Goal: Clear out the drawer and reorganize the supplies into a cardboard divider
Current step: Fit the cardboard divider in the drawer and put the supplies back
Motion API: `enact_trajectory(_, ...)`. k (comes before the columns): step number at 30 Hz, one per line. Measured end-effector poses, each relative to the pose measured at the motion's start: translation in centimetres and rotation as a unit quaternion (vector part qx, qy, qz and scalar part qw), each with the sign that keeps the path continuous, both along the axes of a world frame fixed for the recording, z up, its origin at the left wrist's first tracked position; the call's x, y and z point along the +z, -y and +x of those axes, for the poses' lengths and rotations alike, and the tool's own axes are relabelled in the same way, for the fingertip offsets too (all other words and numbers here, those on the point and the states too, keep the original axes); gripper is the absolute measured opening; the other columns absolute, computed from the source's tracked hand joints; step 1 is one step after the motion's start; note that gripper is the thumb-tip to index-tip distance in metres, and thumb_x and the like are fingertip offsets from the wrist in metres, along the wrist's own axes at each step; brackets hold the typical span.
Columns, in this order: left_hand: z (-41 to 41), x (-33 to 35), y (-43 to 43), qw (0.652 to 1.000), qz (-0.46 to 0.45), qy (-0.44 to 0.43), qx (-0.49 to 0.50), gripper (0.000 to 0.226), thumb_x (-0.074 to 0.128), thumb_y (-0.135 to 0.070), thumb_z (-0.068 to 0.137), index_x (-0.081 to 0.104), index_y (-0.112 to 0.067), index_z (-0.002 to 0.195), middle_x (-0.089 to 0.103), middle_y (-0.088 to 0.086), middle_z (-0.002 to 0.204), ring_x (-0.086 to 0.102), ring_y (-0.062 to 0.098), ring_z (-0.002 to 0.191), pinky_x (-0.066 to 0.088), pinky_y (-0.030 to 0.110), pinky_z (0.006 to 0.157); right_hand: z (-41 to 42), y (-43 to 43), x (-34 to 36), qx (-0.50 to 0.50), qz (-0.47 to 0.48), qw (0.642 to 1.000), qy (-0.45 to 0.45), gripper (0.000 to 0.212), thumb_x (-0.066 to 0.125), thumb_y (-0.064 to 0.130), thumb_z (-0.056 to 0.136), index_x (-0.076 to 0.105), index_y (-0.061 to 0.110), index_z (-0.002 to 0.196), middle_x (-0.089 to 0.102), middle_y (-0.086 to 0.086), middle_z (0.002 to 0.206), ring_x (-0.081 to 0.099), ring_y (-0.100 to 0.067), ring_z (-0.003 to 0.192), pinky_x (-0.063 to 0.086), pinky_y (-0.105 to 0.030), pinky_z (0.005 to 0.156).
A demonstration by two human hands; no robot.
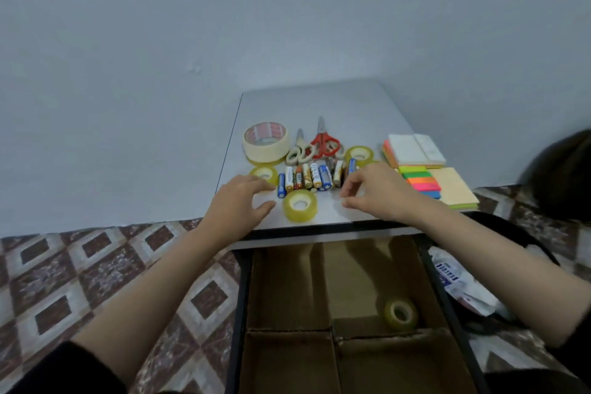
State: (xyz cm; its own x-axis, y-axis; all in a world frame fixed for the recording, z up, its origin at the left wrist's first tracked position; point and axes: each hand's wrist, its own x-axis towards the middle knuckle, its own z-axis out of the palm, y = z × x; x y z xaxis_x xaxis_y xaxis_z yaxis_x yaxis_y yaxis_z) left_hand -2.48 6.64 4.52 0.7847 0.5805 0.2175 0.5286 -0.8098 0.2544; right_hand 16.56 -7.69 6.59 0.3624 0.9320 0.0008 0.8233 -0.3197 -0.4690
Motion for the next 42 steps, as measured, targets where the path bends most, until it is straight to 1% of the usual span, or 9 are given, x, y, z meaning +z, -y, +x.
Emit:
enact_trajectory(2, 1.2, 0.4, -0.6, 1.0, -0.008, -0.015, -0.002, 0.036, 0.06, -0.028, 0.089, 0.059, -0.017, 0.123, 0.057, 0.001, 0.127, 0.049, 0.018, 0.116, 0.034, 0.027, 0.095, 1.0, -0.8, 0.6, -0.011, -0.003, 0.999, 0.031, 0.01, 0.069, 0.02, 0.082, 0.07, 0.017, 0.091, 0.067, 0.0, 0.098, 0.06, -0.015, 0.091, 0.045, -0.029, 0.083)
enact_trajectory(5, 2.9, 0.9, -1.3, 0.999, -0.032, -0.024, 0.0, 0.042, 0.058, -0.029, 0.09, 0.052, -0.018, 0.13, 0.052, 0.001, 0.134, 0.045, 0.018, 0.122, 0.033, 0.028, 0.099, 2.3, -2.1, 1.2, -0.027, -0.021, 0.997, 0.069, 0.023, 0.07, 0.023, 0.079, 0.068, 0.017, 0.101, 0.065, -0.004, 0.106, 0.057, -0.019, 0.092, 0.043, -0.027, 0.074)
enact_trajectory(9, 4.5, 1.2, -2.3, 0.997, -0.053, -0.056, -0.019, 0.053, 0.061, -0.032, 0.088, 0.044, -0.022, 0.138, 0.042, -0.001, 0.144, 0.036, 0.018, 0.132, 0.027, 0.031, 0.108, 3.5, -3.3, 1.0, -0.035, -0.054, 0.994, 0.086, 0.05, 0.072, 0.023, 0.076, 0.058, 0.019, 0.124, 0.059, -0.005, 0.12, 0.055, -0.023, 0.107, 0.04, -0.025, 0.076)
enact_trajectory(14, 5.3, 1.2, -2.9, 0.993, -0.075, -0.079, -0.039, 0.063, 0.068, -0.033, 0.083, 0.041, -0.024, 0.139, 0.041, 0.0, 0.145, 0.035, 0.018, 0.132, 0.029, 0.032, 0.107, 4.3, -4.0, 0.4, -0.026, -0.079, 0.992, 0.098, 0.064, 0.075, 0.033, 0.075, 0.051, 0.02, 0.133, 0.054, -0.007, 0.125, 0.05, -0.023, 0.114, 0.035, -0.026, 0.077)
enact_trajectory(22, 5.6, 1.1, -3.5, 0.993, -0.093, -0.05, -0.046, 0.06, 0.072, -0.03, 0.08, 0.048, -0.023, 0.135, 0.049, -0.003, 0.139, 0.044, 0.016, 0.127, 0.036, 0.03, 0.103, 5.2, -4.7, -0.1, -0.024, -0.042, 0.995, 0.088, 0.063, 0.079, 0.041, 0.069, 0.058, 0.025, 0.125, 0.057, 0.0, 0.121, 0.049, -0.019, 0.112, 0.034, -0.026, 0.077)
enact_trajectory(29, 5.7, 0.8, -3.5, 0.993, -0.095, -0.037, -0.051, 0.055, 0.07, -0.026, 0.081, 0.05, -0.022, 0.133, 0.054, -0.002, 0.133, 0.048, 0.015, 0.12, 0.036, 0.024, 0.095, 5.2, -4.8, -0.3, -0.028, -0.018, 0.996, 0.08, 0.058, 0.079, 0.034, 0.071, 0.059, 0.023, 0.124, 0.059, -0.001, 0.121, 0.051, -0.019, 0.111, 0.033, -0.024, 0.076)
enact_trajectory(35, 5.5, 0.2, -3.6, 0.996, -0.073, -0.035, -0.047, 0.052, 0.066, -0.025, 0.084, 0.048, -0.025, 0.133, 0.053, 0.0, 0.13, 0.042, 0.016, 0.121, 0.034, 0.031, 0.101, 4.9, -4.5, -0.1, -0.023, -0.017, 0.997, 0.069, 0.054, 0.078, 0.03, 0.074, 0.059, 0.022, 0.124, 0.059, -0.003, 0.122, 0.051, -0.021, 0.111, 0.035, -0.025, 0.077)
enact_trajectory(39, 4.7, 0.7, -3.6, 0.996, -0.076, 0.028, -0.041, 0.05, 0.068, -0.023, 0.083, 0.051, -0.021, 0.131, 0.053, 0.0, 0.129, 0.04, 0.015, 0.122, 0.03, 0.025, 0.1, 4.3, -4.1, 0.7, -0.017, 0.002, 0.997, 0.078, 0.051, 0.077, 0.029, 0.074, 0.061, 0.023, 0.122, 0.059, -0.004, 0.118, 0.052, -0.022, 0.11, 0.035, -0.027, 0.076)
enact_trajectory(42, 3.2, 1.8, -2.8, 0.993, -0.069, 0.086, -0.044, 0.044, 0.068, -0.02, 0.084, 0.053, -0.019, 0.126, 0.055, -0.001, 0.123, 0.045, 0.015, 0.117, 0.031, 0.022, 0.095, 3.4, -3.2, 2.0, -0.01, 0.036, 0.996, 0.076, 0.048, 0.077, 0.029, 0.074, 0.062, 0.024, 0.12, 0.058, -0.001, 0.115, 0.052, -0.017, 0.106, 0.033, -0.025, 0.076)
